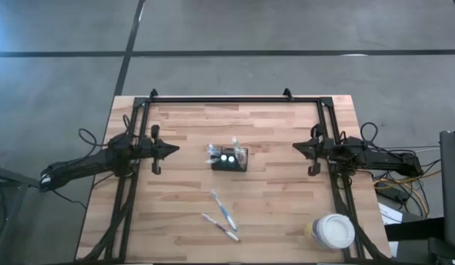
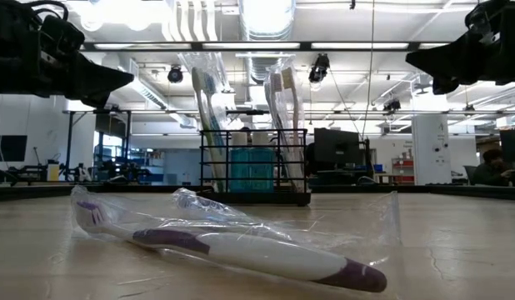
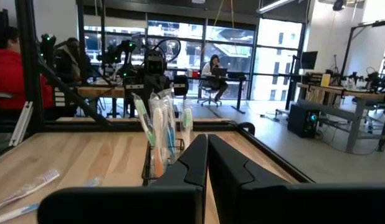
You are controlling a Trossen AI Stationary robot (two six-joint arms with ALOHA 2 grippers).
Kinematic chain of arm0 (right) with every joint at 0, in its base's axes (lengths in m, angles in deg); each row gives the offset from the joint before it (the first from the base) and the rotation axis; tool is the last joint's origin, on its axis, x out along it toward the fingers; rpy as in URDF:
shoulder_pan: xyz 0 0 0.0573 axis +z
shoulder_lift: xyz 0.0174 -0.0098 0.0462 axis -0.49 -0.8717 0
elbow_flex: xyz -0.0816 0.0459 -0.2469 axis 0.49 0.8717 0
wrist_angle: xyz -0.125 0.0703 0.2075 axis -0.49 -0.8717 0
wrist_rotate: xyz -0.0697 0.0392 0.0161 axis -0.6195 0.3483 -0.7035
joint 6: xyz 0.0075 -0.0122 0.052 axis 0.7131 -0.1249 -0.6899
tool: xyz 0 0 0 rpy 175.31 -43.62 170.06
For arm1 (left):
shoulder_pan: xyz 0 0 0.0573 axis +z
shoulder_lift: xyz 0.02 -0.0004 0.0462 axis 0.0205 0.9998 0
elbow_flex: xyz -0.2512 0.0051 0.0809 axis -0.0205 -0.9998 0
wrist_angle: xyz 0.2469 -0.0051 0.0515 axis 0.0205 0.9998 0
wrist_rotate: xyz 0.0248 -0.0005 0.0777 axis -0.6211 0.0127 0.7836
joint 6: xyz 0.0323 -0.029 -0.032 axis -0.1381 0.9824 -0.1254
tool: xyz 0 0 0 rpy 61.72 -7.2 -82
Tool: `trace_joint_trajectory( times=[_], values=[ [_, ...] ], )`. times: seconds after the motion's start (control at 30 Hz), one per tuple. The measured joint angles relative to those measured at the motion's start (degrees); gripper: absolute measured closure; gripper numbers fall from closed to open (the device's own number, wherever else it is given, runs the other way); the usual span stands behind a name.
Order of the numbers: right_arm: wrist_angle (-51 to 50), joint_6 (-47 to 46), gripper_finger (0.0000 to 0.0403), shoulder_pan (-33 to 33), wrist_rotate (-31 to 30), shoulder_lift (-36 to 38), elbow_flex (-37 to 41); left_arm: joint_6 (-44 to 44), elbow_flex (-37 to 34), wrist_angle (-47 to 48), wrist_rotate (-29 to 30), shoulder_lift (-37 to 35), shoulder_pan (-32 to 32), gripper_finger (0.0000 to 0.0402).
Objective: Pick & Place toothbrushing station
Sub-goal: Put the blue toothbrush into the black wire organizer
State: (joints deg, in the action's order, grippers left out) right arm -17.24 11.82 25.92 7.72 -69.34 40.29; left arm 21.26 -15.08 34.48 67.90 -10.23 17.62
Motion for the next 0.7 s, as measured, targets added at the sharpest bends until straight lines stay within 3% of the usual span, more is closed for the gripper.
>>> trace_joint_trajectory(
  times=[0.17,0.3,0.47,0.7],
  values=[
    [0.7,-2.1,0.0394,0.1,-0.2,-1.2,-0.8,0.3,1.4,-0.1,0.0,0.0,0.0,0.0394],
    [-3.5,-3.4,0.0394,0.3,-1.8,-8.3,-6.8,2.6,1.8,-0.1,0.0,0.0,0.0,0.0394],
    [-8.0,-4.0,0.0394,1.2,-2.9,-23.6,-18.8,5.0,1.8,1.9,0.0,0.0,0.0,0.0394],
    [-15.5,-5.6,0.0394,6.6,-3.0,-51.2,-37.5,8.4,1.8,3.1,0.0,0.0,0.0,0.0394]
  ],
)
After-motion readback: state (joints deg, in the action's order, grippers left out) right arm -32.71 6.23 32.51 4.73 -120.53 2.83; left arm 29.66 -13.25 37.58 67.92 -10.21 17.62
